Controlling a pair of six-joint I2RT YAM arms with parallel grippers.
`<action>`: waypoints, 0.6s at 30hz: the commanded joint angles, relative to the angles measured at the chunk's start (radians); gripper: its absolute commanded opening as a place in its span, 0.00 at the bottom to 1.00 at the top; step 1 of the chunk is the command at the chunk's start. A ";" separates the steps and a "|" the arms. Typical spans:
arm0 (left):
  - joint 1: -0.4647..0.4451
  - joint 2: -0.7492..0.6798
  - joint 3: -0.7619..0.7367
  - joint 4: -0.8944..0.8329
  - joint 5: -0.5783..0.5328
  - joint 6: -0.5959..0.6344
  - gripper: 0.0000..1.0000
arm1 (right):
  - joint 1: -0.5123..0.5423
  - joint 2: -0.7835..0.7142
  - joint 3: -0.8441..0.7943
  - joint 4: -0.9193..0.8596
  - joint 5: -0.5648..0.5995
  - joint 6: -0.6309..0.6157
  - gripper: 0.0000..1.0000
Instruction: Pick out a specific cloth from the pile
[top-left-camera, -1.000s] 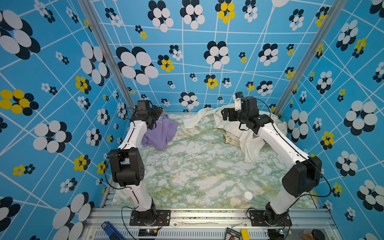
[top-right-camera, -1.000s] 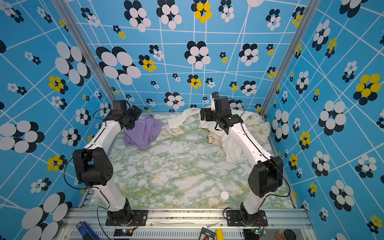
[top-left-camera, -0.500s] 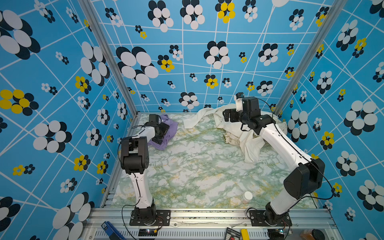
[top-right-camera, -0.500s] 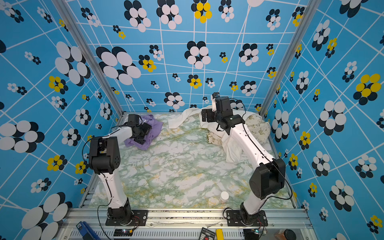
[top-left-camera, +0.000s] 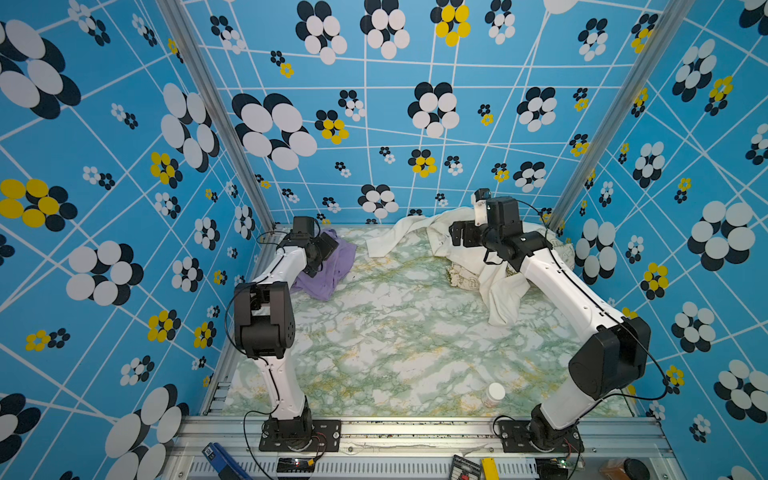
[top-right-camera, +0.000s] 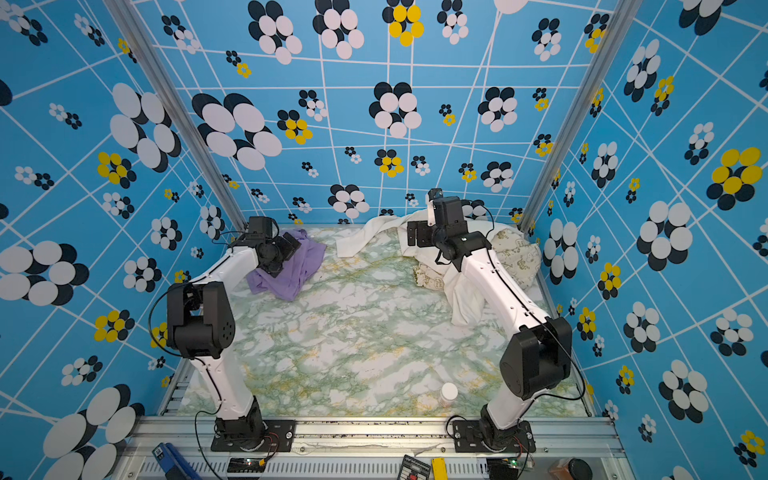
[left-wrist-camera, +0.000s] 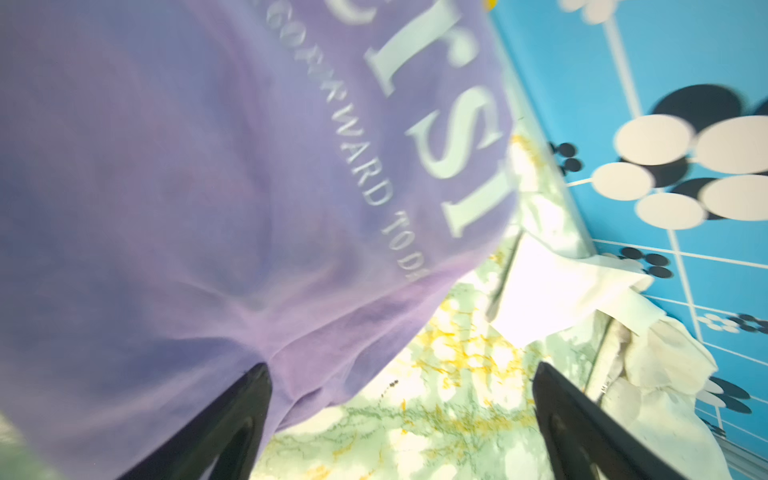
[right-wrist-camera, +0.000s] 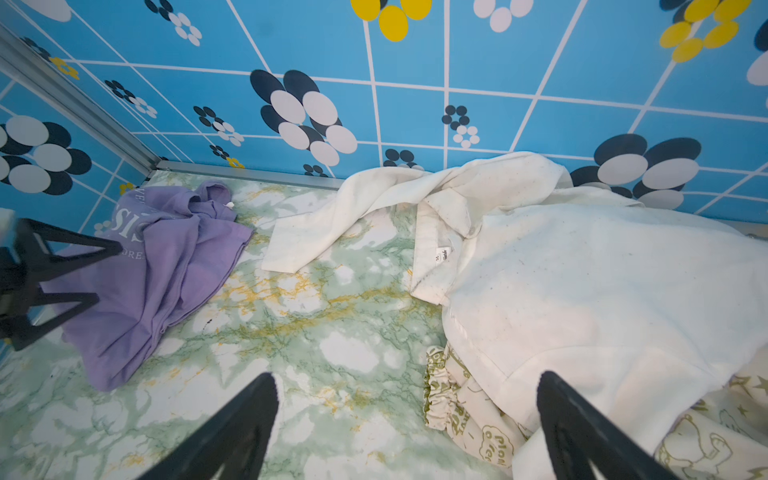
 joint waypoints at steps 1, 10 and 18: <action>-0.013 -0.165 0.010 0.029 -0.119 0.192 0.99 | -0.033 -0.040 -0.060 0.035 0.002 0.031 0.99; -0.025 -0.508 -0.446 0.400 -0.300 0.450 0.99 | -0.183 -0.192 -0.386 0.257 0.000 0.157 0.99; -0.027 -0.624 -0.822 0.706 -0.371 0.560 0.99 | -0.268 -0.281 -0.687 0.449 0.114 0.086 0.99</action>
